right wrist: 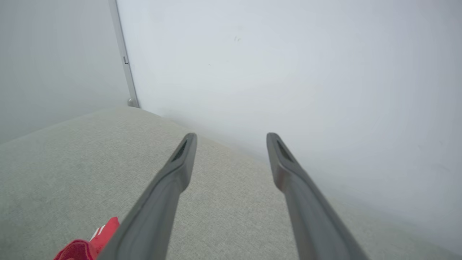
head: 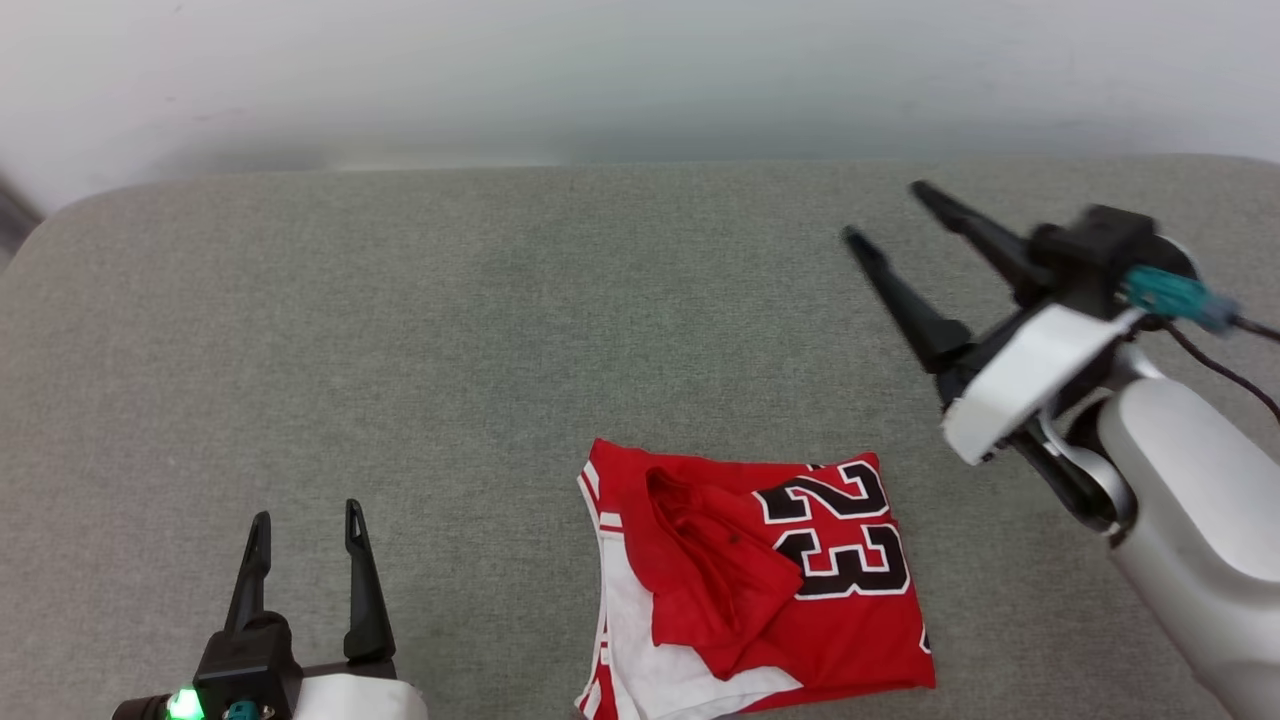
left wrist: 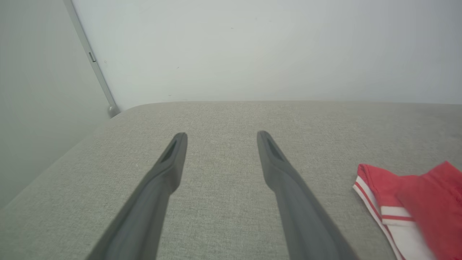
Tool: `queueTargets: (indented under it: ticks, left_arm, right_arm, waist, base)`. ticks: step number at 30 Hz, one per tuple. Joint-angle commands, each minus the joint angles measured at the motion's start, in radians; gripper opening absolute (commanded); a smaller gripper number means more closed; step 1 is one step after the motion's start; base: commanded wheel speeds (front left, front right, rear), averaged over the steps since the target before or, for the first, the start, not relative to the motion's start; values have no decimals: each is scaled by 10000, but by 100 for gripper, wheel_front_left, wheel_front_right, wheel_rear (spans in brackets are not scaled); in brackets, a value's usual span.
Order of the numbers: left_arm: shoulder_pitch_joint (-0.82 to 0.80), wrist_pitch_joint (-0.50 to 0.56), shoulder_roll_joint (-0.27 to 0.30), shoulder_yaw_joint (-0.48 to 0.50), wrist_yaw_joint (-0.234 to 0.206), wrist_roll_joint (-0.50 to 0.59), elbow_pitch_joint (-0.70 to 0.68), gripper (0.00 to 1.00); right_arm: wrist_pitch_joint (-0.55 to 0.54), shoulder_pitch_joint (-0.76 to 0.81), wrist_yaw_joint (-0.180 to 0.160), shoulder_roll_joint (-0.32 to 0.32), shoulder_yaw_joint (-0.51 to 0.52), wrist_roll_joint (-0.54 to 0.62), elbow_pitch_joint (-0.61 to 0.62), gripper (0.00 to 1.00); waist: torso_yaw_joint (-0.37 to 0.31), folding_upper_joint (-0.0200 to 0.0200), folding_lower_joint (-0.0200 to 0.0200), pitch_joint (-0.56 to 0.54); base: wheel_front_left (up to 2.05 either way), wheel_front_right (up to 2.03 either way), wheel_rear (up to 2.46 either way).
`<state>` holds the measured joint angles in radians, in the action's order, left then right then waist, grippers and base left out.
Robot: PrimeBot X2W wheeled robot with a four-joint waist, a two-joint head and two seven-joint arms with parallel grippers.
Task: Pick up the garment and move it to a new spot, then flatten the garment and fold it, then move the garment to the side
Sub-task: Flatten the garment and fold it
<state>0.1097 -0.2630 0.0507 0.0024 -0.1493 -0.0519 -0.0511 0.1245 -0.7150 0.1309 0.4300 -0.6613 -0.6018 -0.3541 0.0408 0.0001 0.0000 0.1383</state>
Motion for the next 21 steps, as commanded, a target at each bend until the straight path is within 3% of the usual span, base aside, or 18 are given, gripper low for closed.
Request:
queueTargets:
  ticks: [1,5,12,21]
  left_arm:
    - [77,-23,-9,9,31,-35,-14,100]
    - [143,-23,-8,41,64,-33,-49,100]
    - [272,-23,-7,103,107,-21,-108,100]
    - [307,-23,-7,126,325,79,-26,100]
  right_arm:
    - [207,234,-4,-100,200,213,-37,100]
    - [1136,1264,-4,-362,2146,1586,-91,100]
    - [1406,3506,-4,-1367,5151,3364,1106,100]
    - [1401,6280,-6,-2792,6537,4436,2664,100]
  waist:
    - [-69,-1,0,-61]
    - [-203,-1,0,-156]
    - [-368,-1,0,-284]
    - [-376,-1,0,-425]
  base:
    - [0,0,0]
    - [0,0,0]
    - [0,0,0]
    - [0,0,0]
